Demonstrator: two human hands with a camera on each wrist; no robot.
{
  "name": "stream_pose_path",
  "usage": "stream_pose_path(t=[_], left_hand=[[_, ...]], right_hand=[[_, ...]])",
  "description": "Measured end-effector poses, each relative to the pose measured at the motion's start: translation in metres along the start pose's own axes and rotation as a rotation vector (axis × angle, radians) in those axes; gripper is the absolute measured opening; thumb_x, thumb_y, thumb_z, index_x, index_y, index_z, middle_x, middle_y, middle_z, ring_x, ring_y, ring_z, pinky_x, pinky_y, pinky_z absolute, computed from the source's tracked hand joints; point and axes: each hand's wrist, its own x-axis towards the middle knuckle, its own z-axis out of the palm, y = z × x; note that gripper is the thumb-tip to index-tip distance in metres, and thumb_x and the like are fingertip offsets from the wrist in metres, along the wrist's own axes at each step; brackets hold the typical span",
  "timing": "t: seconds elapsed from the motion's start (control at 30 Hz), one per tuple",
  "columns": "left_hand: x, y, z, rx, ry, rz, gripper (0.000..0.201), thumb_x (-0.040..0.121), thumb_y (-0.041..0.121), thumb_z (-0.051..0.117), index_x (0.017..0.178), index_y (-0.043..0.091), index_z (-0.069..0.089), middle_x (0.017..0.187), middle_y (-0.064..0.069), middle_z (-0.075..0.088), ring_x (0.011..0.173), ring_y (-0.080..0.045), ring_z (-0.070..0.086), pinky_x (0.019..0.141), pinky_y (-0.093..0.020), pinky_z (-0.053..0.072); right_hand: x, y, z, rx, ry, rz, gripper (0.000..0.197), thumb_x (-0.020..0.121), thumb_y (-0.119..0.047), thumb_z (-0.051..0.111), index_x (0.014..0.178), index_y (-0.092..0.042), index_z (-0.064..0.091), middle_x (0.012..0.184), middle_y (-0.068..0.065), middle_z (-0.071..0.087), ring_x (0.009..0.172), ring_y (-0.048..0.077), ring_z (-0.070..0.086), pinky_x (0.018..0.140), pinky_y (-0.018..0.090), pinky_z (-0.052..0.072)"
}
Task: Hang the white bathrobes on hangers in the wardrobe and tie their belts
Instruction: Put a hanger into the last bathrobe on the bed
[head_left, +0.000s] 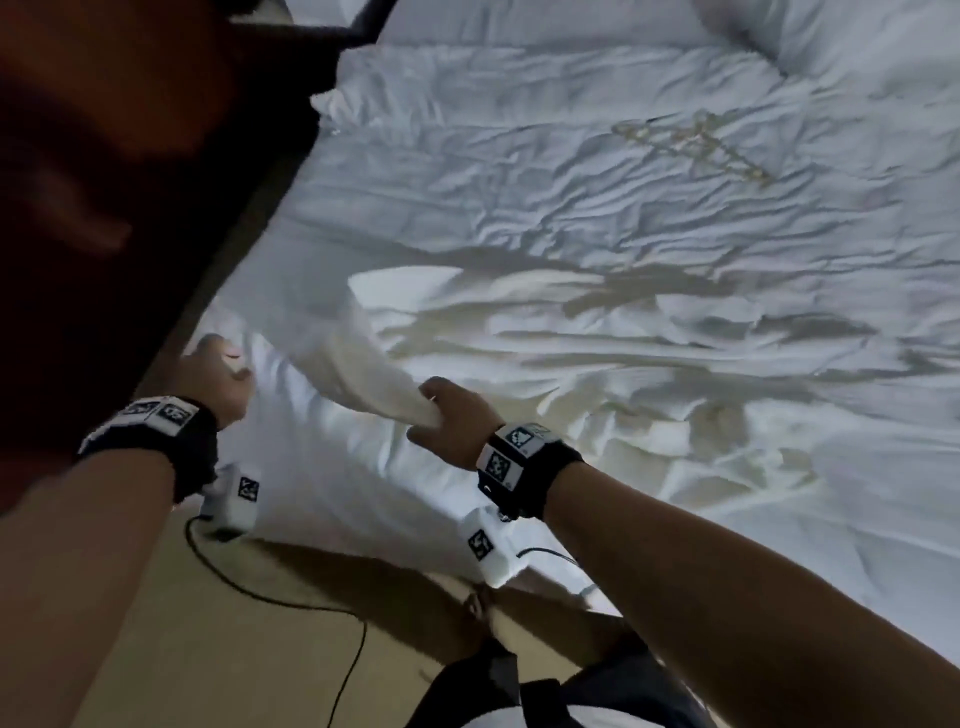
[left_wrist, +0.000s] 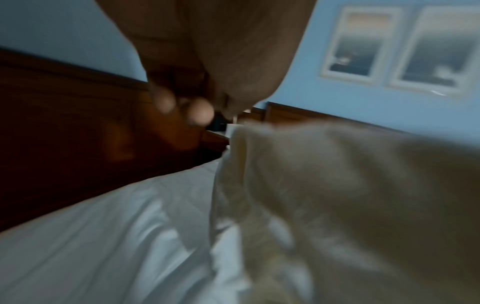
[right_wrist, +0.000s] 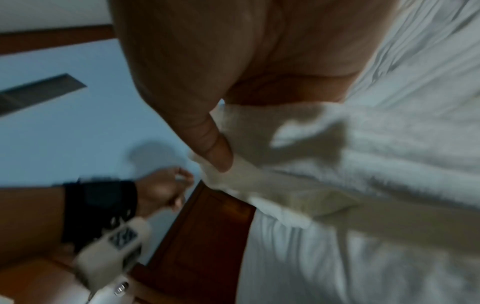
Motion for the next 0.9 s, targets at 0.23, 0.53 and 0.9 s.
stream_pose_path(t=[0.23, 0.53, 0.9], left_hand=[[-0.078, 0.027, 0.098, -0.452, -0.482, -0.044, 0.019, 0.093, 0.019, 0.06, 0.106, 0.006, 0.059, 0.093, -0.02, 0.069, 0.068, -0.027, 0.068, 0.061, -0.03, 0.044], [-0.096, 0.226, 0.157, -0.504, -0.462, 0.279, 0.055, 0.086, -0.012, 0.048, 0.11, 0.037, 0.056, 0.094, -0.005, 0.058, 0.072, -0.019, 0.06, 0.069, -0.043, 0.06], [-0.103, 0.472, 0.178, -0.538, -0.324, 0.501, 0.035, 0.082, -0.003, 0.043, 0.096, 0.027, 0.054, 0.082, -0.009, 0.069, 0.069, -0.027, 0.07, 0.063, -0.035, 0.054]], right_hand=[[0.014, 0.022, -0.015, 0.066, -0.04, 0.033, 0.037, 0.081, -0.01, 0.066, 0.114, -0.027, 0.063, 0.089, -0.003, 0.058, 0.075, 0.017, 0.057, 0.06, 0.017, 0.045], [-0.036, 0.114, -0.133, -0.042, 0.027, -0.025, 0.029, 0.081, -0.012, 0.066, 0.105, -0.028, 0.065, 0.101, -0.002, 0.062, 0.084, 0.013, 0.055, 0.078, 0.024, 0.047], [-0.069, 0.239, -0.332, -0.041, 0.288, 0.02, 0.04, 0.086, -0.022, 0.067, 0.12, -0.027, 0.047, 0.087, 0.0, 0.063, 0.073, 0.016, 0.059, 0.068, 0.025, 0.047]])
